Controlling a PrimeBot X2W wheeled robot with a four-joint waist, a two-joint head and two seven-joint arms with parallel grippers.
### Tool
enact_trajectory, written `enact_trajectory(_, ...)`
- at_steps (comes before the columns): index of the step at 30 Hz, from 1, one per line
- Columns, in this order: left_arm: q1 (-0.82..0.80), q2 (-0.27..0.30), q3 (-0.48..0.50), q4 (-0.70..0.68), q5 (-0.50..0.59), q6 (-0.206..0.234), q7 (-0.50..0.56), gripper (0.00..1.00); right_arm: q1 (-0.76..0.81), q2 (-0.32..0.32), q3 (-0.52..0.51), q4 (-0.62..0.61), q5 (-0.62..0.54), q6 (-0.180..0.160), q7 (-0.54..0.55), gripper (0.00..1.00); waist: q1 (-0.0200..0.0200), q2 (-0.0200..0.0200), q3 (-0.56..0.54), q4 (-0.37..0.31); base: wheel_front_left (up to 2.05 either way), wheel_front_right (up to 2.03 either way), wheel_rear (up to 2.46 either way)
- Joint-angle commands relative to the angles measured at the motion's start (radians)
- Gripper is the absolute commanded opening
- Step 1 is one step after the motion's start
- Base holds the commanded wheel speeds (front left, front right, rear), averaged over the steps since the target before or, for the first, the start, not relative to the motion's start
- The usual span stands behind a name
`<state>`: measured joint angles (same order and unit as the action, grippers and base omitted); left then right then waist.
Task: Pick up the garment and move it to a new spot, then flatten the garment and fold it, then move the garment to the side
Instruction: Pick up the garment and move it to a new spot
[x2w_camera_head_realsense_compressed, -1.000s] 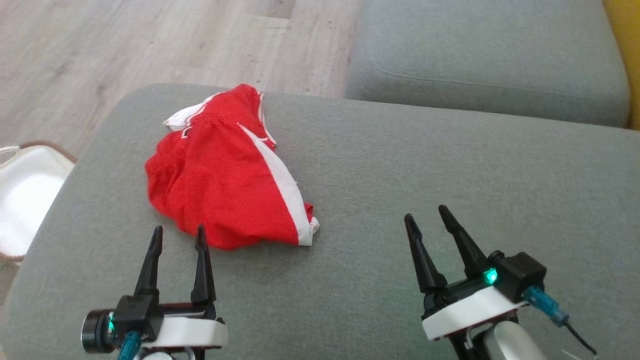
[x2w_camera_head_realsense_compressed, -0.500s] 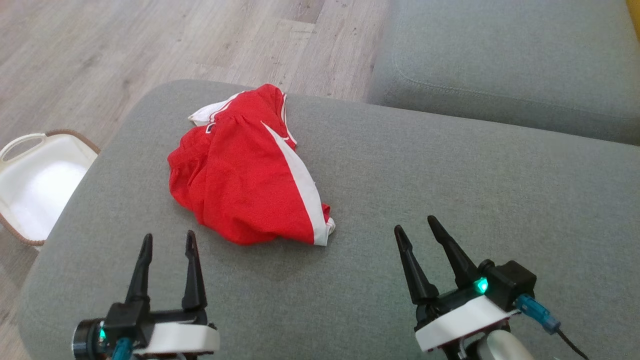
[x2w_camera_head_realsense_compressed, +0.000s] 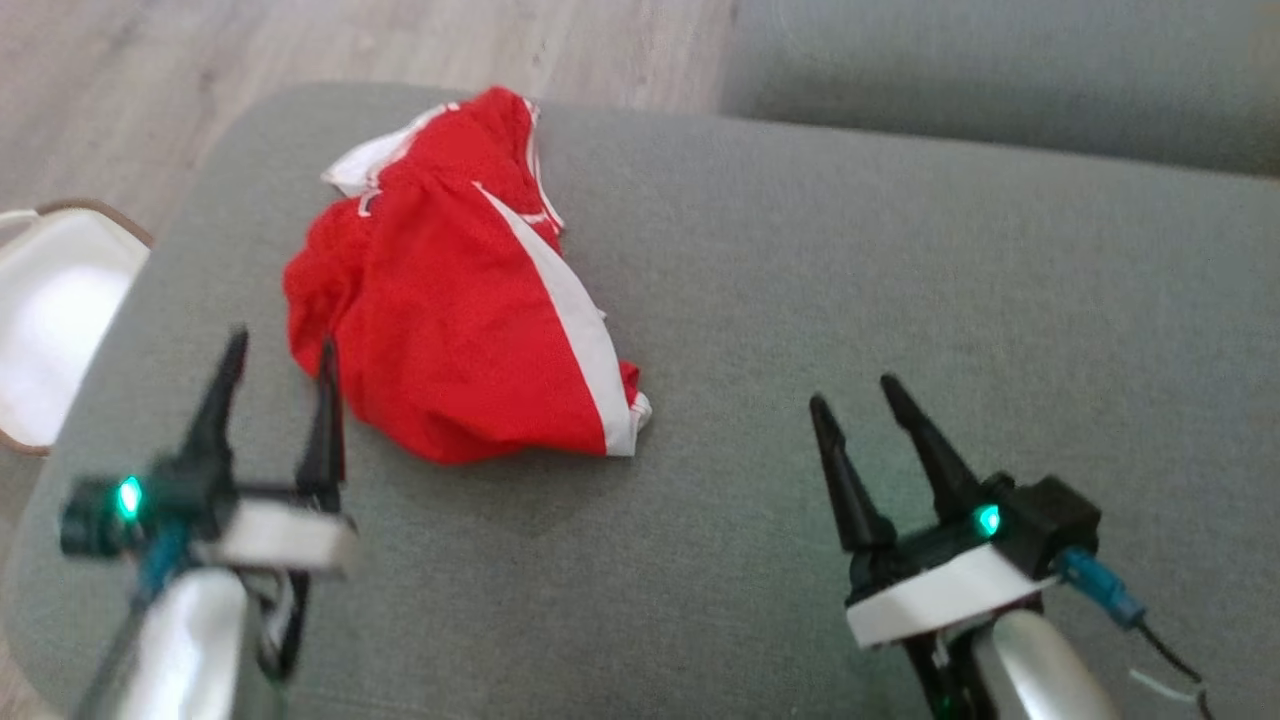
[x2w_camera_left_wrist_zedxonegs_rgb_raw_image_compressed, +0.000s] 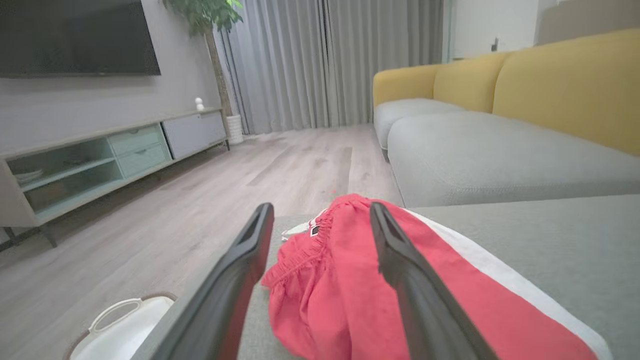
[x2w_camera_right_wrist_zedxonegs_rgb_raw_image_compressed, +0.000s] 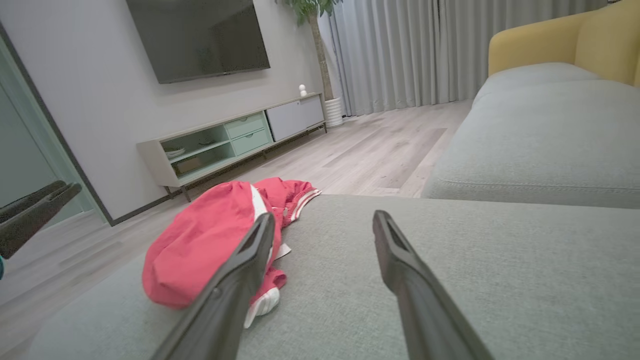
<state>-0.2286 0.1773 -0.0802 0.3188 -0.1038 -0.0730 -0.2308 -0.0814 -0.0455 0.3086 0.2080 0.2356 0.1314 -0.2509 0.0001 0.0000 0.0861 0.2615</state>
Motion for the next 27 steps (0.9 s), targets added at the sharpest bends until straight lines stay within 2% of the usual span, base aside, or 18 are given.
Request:
enact_trajectory(1, -0.088, 0.031, 0.034, -0.01, -0.011, -0.009, 0.016, 1.0, -0.046, -0.005, 0.011, -0.039, -0.006, -0.001, -0.011, 1.0, -0.0001, 0.0, 0.05, -0.031, 0.0, 0.0, 0.0)
enact_trajectory(4, -0.228, 0.085, -0.001, 0.092, -0.037, -0.044, 0.111, 1.0, -0.063, -0.005, -0.007, -0.04, -0.022, -0.001, -0.011, 1.0, -0.0001, 0.0, 0.093, -0.051, 0.0, 0.0, 0.0)
enact_trajectory(7, -0.352, 0.139, -0.061, 0.195, -0.067, -0.055, 0.196, 1.0, -0.086, -0.005, -0.011, -0.041, -0.038, -0.001, -0.011, 1.0, -0.0001, 0.0, 0.127, -0.078, 0.0, 0.0, 0.0)
enact_trajectory(11, -0.465, 0.193, -0.184, 0.301, -0.2, -0.057, 0.312, 1.0, -0.116, -0.005, -0.027, -0.052, -0.037, -0.001, -0.011, 1.0, -0.0001, 0.0, 0.166, -0.115, 0.0, 0.0, 0.0)
enact_trajectory(15, -0.534, 0.25, -0.287, 0.365, -0.326, -0.057, 0.407, 1.0, -0.141, -0.005, -0.035, -0.06, -0.036, -0.001, -0.011, 1.0, -0.0001, 0.0, 0.2, -0.144, 0.0, 0.0, 0.0)
enact_trajectory(22, -0.57, 0.301, -0.419, 0.419, -0.49, -0.058, 0.506, 1.0, -0.16, -0.005, -0.04, -0.069, -0.029, -0.001, -0.011, 1.0, -0.0001, 0.0, 0.231, -0.171, 0.0, 0.0, 0.0)
enact_trajectory(23, -0.571, 0.307, -0.434, 0.422, -0.508, -0.058, 0.511, 0.74, -0.161, -0.005, -0.041, -0.07, -0.029, -0.001, -0.011, 1.0, -0.0001, 0.0, 0.232, -0.173, 0.0, 0.0, 0.0)
enact_trajectory(24, -0.574, 0.313, -0.447, 0.424, -0.524, -0.058, 0.512, 0.18, -0.162, -0.005, -0.043, -0.07, -0.028, -0.001, -0.011, 1.0, -0.0001, 0.0, 0.233, -0.174, 0.0, 0.0, 0.0)
enact_trajectory(25, -0.577, 0.319, -0.46, 0.423, -0.537, -0.058, 0.507, 0.0, -0.163, -0.005, -0.044, -0.069, -0.028, -0.001, -0.011, 1.0, -0.0001, 0.0, 0.233, -0.174, 0.0, 0.0, 0.0)
enact_trajectory(27, -0.581, 0.324, -0.467, 0.423, -0.548, -0.058, 0.494, 0.0, -0.164, -0.005, -0.046, -0.068, -0.027, -0.001, -0.011, 1.0, -0.0001, 0.0, 0.232, -0.173, 0.0, 0.0, 0.0)
